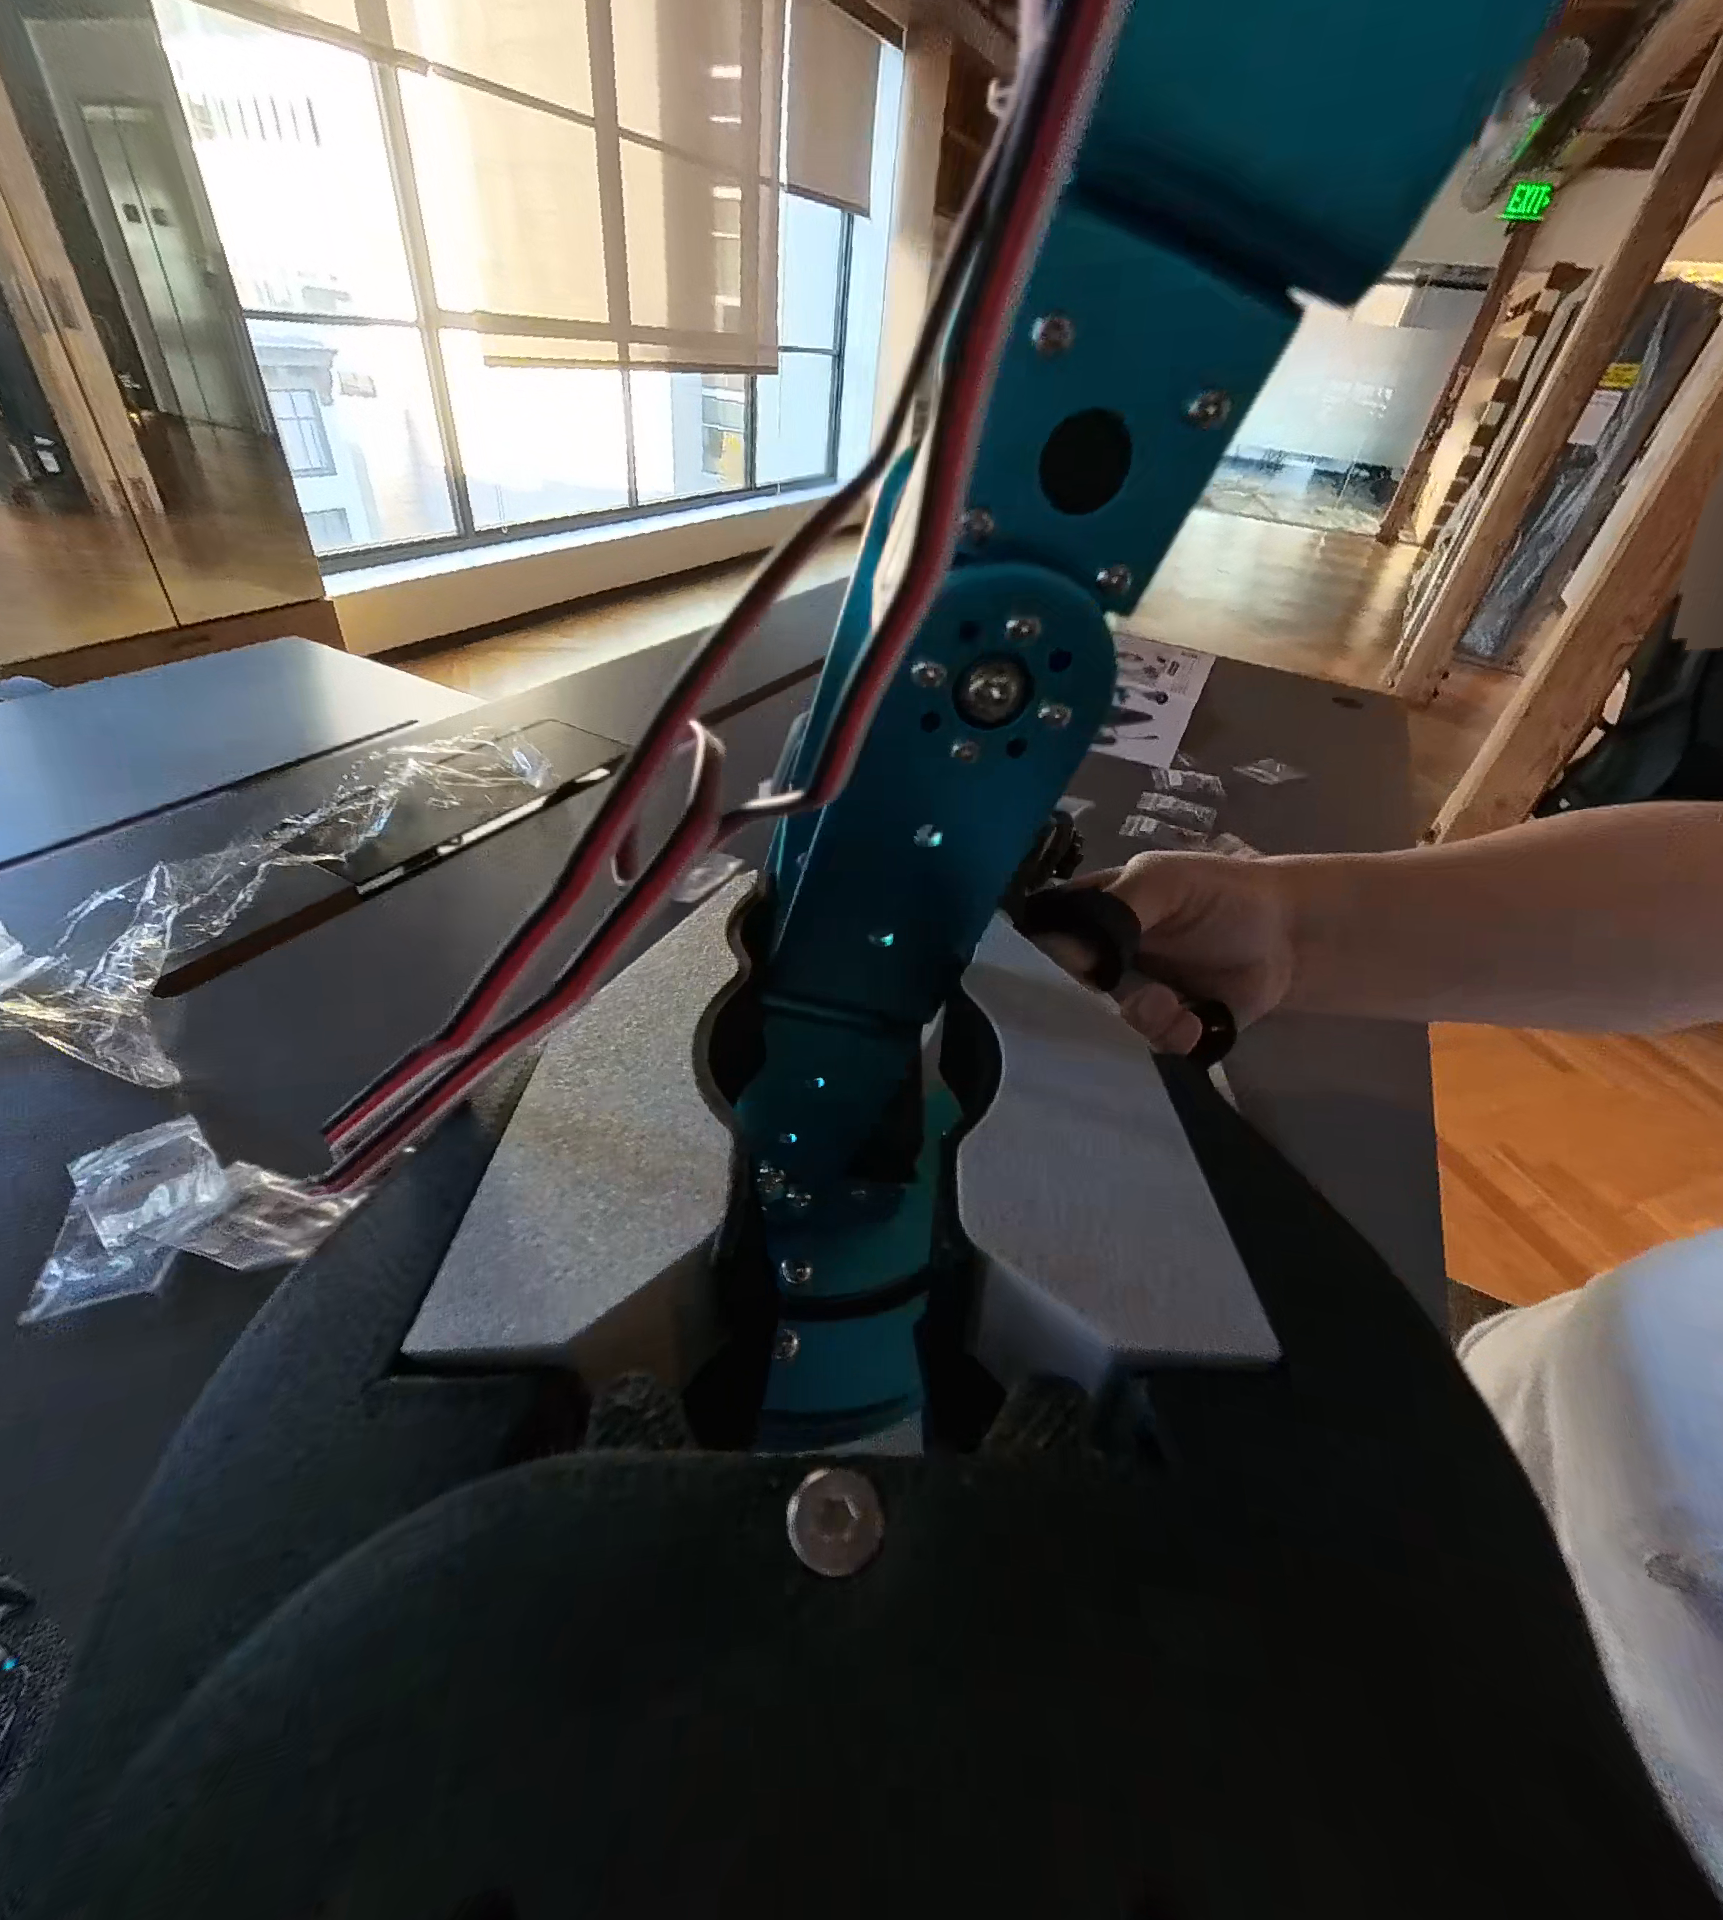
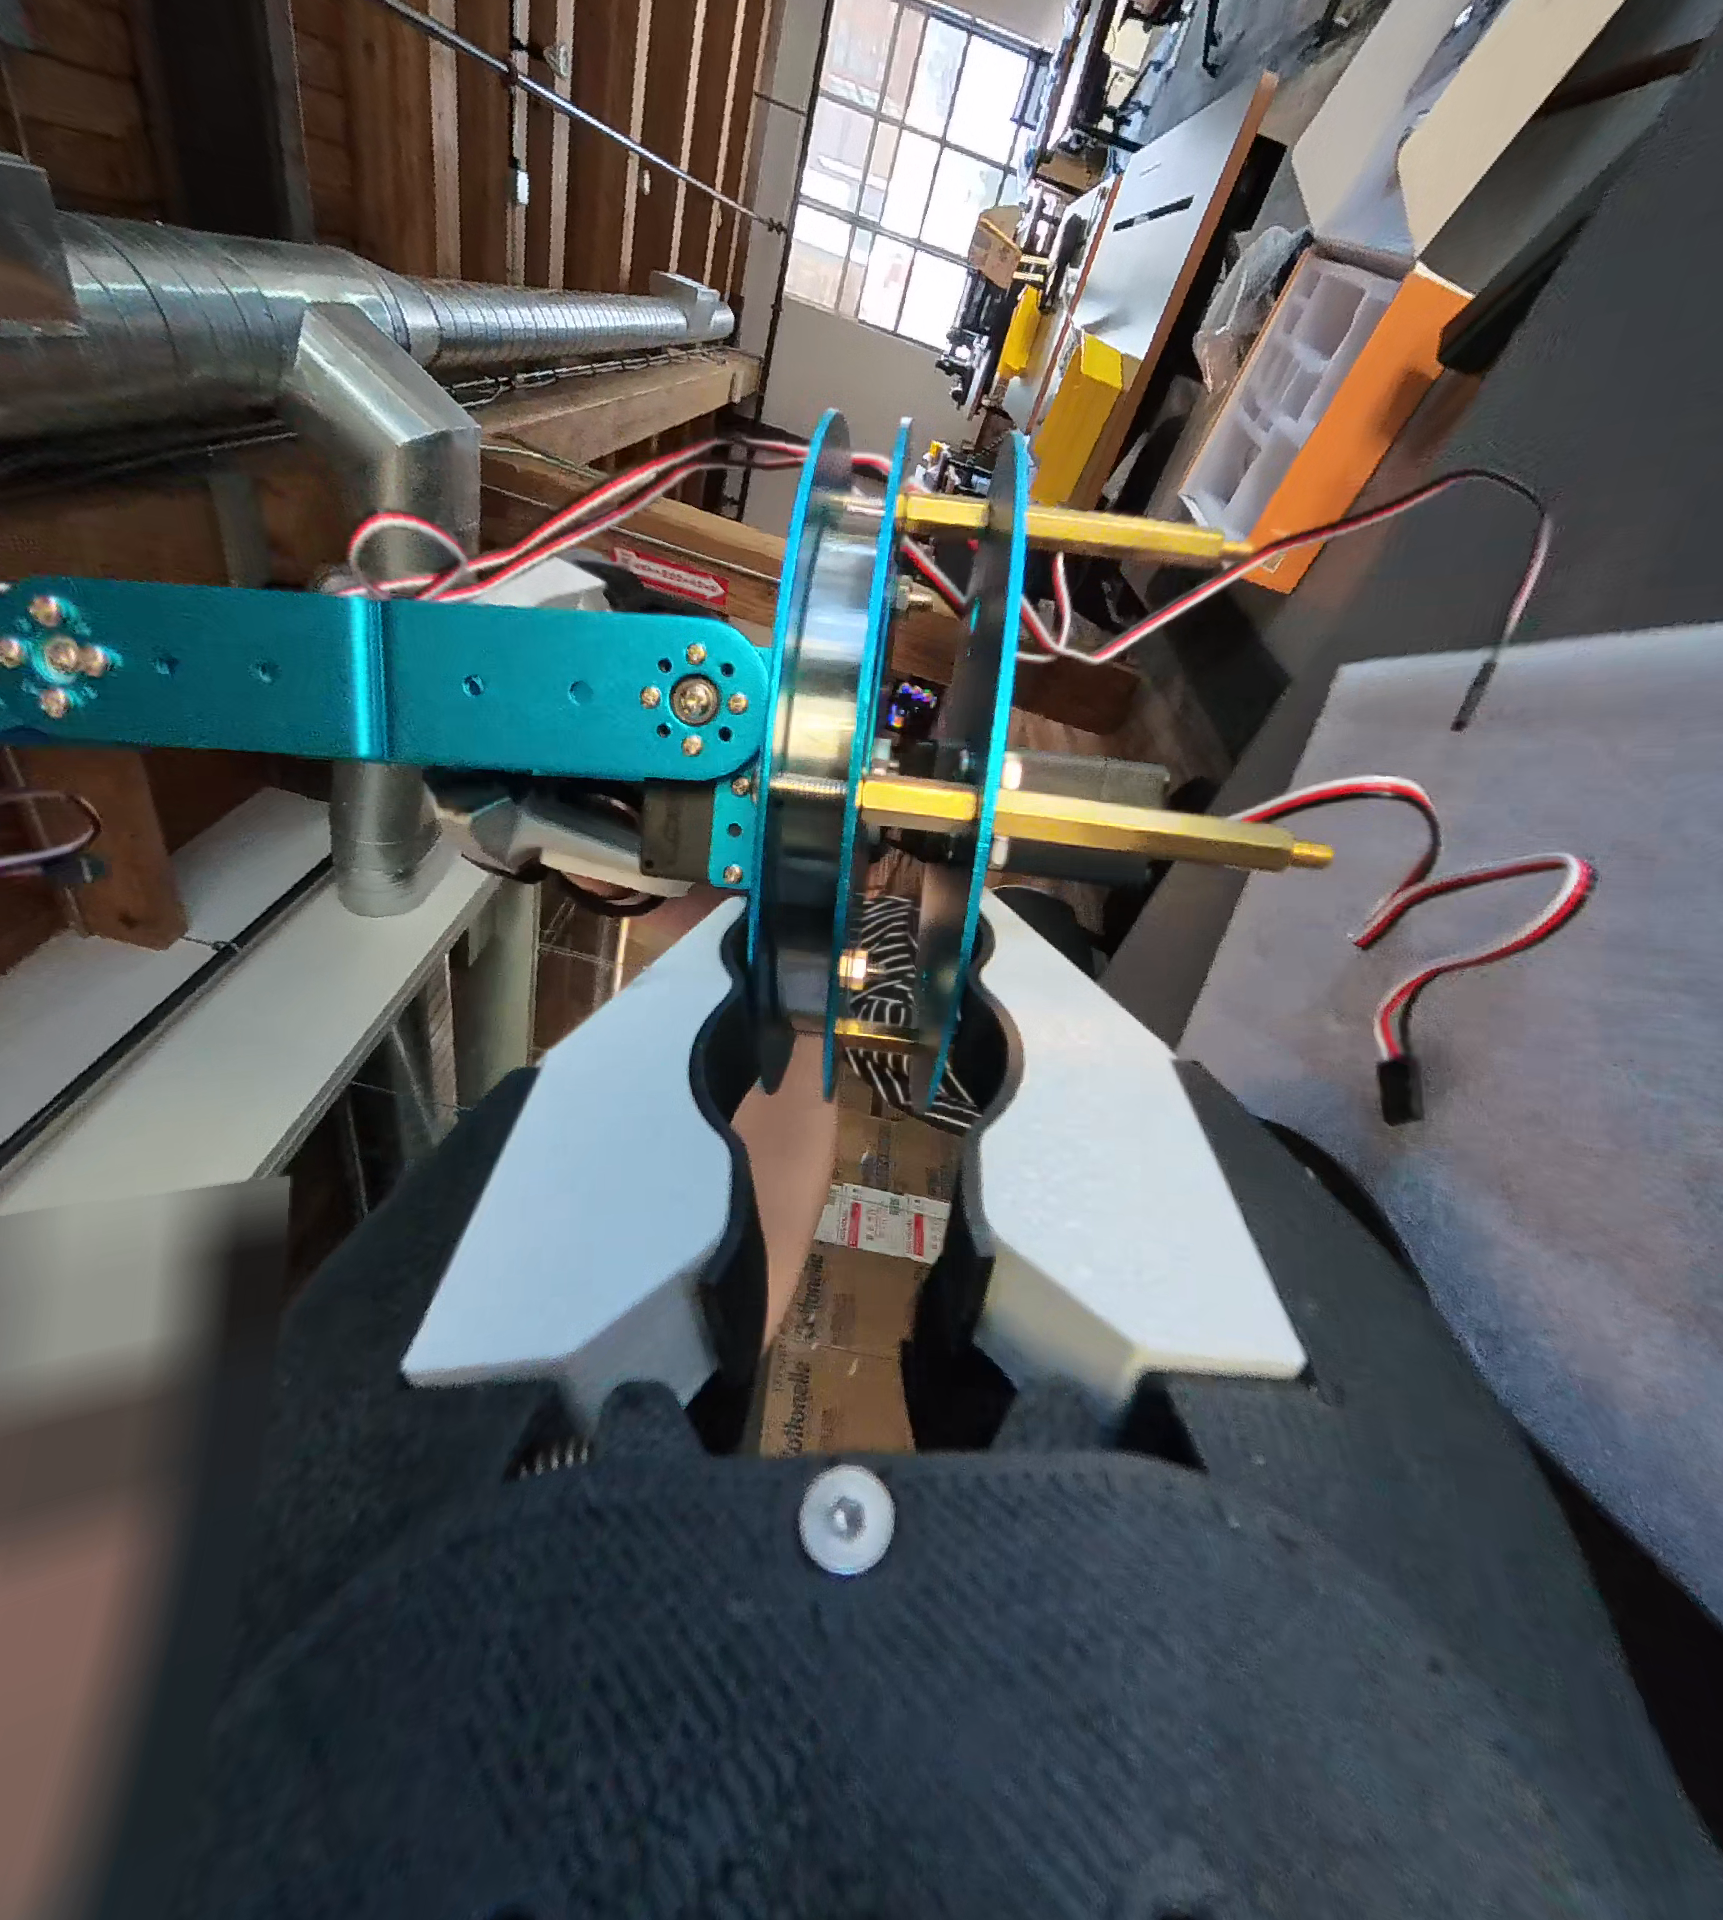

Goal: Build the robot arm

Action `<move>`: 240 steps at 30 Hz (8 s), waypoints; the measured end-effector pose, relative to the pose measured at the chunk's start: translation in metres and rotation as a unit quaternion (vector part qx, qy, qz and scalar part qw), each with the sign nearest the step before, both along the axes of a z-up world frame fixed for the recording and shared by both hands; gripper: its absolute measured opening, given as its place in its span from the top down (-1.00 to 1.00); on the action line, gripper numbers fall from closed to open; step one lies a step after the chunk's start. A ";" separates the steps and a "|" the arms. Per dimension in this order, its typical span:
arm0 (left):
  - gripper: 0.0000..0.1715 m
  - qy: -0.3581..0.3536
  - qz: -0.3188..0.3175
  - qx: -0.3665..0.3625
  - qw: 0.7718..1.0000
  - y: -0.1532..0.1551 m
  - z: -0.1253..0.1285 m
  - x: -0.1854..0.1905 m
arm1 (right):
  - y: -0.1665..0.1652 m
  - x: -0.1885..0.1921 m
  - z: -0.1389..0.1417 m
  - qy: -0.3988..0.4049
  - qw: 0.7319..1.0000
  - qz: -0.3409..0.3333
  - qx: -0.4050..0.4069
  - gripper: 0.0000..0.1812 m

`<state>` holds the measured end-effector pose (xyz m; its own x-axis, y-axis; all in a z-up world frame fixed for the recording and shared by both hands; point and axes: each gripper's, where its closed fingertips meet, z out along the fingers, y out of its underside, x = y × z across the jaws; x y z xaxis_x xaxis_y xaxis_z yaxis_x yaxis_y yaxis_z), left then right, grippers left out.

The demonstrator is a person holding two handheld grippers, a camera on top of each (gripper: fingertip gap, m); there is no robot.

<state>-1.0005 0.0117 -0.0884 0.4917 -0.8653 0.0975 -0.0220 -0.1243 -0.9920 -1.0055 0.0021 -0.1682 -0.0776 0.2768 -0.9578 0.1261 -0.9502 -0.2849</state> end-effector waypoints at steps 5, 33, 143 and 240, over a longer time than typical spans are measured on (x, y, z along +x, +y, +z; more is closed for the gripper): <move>0.67 -0.002 -0.008 -0.017 1.000 -0.018 -0.009 0.006 | -0.020 0.009 -0.007 -0.017 1.000 -0.005 -0.010 0.65; 0.68 -0.012 0.005 -0.087 0.996 -0.082 -0.046 0.040 | -0.099 0.044 -0.043 -0.028 0.996 0.003 -0.089 0.64; 0.62 -0.151 0.241 -0.244 0.927 -0.422 -0.432 -0.275 | -0.042 0.246 -0.021 -0.109 0.732 -0.548 0.389 0.66; 1.00 0.197 -0.252 -0.063 0.945 -0.024 -0.177 0.017 | -0.041 0.262 -0.023 -0.116 0.716 -0.580 0.370 0.77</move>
